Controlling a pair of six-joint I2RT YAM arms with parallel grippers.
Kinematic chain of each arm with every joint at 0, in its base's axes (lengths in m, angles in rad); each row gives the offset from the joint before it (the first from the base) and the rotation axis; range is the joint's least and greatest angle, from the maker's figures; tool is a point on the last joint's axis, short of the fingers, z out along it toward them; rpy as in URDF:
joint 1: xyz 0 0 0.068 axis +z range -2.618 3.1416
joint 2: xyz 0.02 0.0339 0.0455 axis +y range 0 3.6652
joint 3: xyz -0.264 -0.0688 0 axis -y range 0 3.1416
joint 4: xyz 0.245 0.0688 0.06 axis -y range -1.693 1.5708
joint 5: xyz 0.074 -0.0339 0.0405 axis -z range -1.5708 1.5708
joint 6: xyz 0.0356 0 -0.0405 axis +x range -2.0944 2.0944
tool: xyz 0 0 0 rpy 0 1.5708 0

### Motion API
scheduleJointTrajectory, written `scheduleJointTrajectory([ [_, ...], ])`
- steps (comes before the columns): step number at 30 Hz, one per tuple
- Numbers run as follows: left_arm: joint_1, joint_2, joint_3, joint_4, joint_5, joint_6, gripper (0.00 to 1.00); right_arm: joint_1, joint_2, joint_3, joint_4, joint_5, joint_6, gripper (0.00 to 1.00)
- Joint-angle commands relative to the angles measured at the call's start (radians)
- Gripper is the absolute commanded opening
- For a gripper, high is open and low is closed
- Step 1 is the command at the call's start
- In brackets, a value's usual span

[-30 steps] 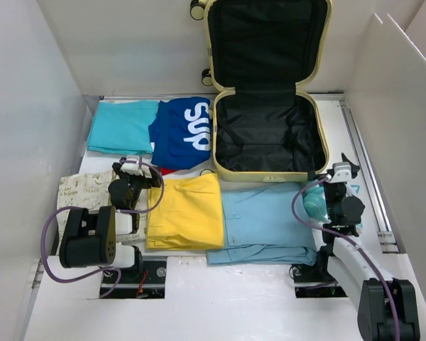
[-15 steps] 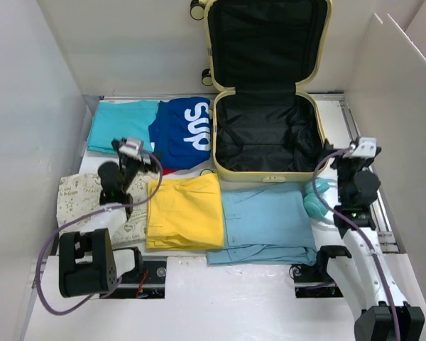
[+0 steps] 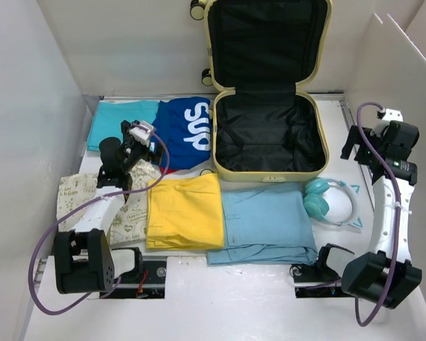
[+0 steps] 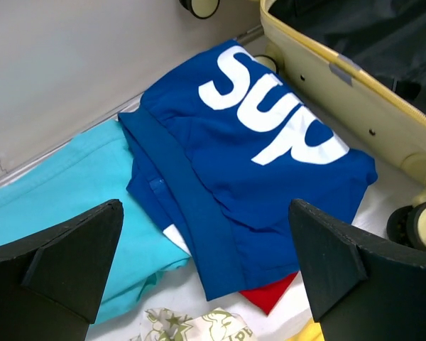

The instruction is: Pack the luggage

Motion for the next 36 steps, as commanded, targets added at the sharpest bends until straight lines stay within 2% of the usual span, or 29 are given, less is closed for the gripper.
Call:
scheduleJointTrajectory([
  [1,-0.028,-0.008,0.052,-0.006,-0.031,0.104,1.00,-0.032,-0.019,0.046,-0.186,-0.079,0.080,1.00],
  [4,-0.051,-0.008,0.052,-0.006,-0.019,0.116,1.00,-0.041,0.010,0.037,-0.186,-0.153,0.115,0.96],
  [5,-0.051,-0.008,0.052,-0.006,-0.004,0.116,1.00,-0.041,0.010,0.025,-0.186,-0.192,0.124,0.91],
  [6,-0.051,-0.008,0.052,-0.006,0.013,0.116,1.00,-0.041,0.010,0.011,-0.186,-0.230,0.114,0.89],
  [9,-0.051,-0.008,0.040,-0.006,0.074,0.116,1.00,-0.011,0.010,-0.048,-0.231,-0.327,0.071,0.90],
  [11,-0.060,-0.008,0.028,-0.006,0.075,0.116,1.00,0.029,0.010,-0.076,-0.256,-0.336,0.071,0.98],
  [15,-0.098,-0.008,0.008,-0.006,0.039,0.155,1.00,0.228,-0.010,-0.113,-0.292,-0.223,0.155,1.00],
  [18,-0.119,-0.031,0.008,-0.006,-0.013,0.155,1.00,0.299,-0.010,-0.124,-0.327,-0.186,0.200,1.00],
  [22,-0.128,-0.031,0.008,-0.006,-0.037,0.063,1.00,0.417,-0.032,-0.164,-0.399,-0.068,0.271,1.00],
  [26,-0.137,-0.041,0.017,-0.032,-0.037,0.053,1.00,0.512,-0.102,-0.315,-0.332,-0.074,0.464,1.00],
  [28,-0.146,-0.050,0.032,-0.075,-0.028,0.053,1.00,0.546,-0.121,-0.369,-0.293,-0.099,0.517,1.00],
  [33,-0.191,-0.081,0.068,-0.138,-0.071,0.066,1.00,0.585,-0.101,-0.469,-0.281,-0.005,0.562,1.00],
  [35,-0.218,-0.107,0.080,-0.197,-0.141,0.078,1.00,0.585,-0.078,-0.469,-0.281,0.063,0.575,1.00],
  [36,-0.271,-0.116,0.092,-0.222,-0.181,0.104,1.00,0.585,-0.078,-0.469,-0.290,0.091,0.575,1.00],
])
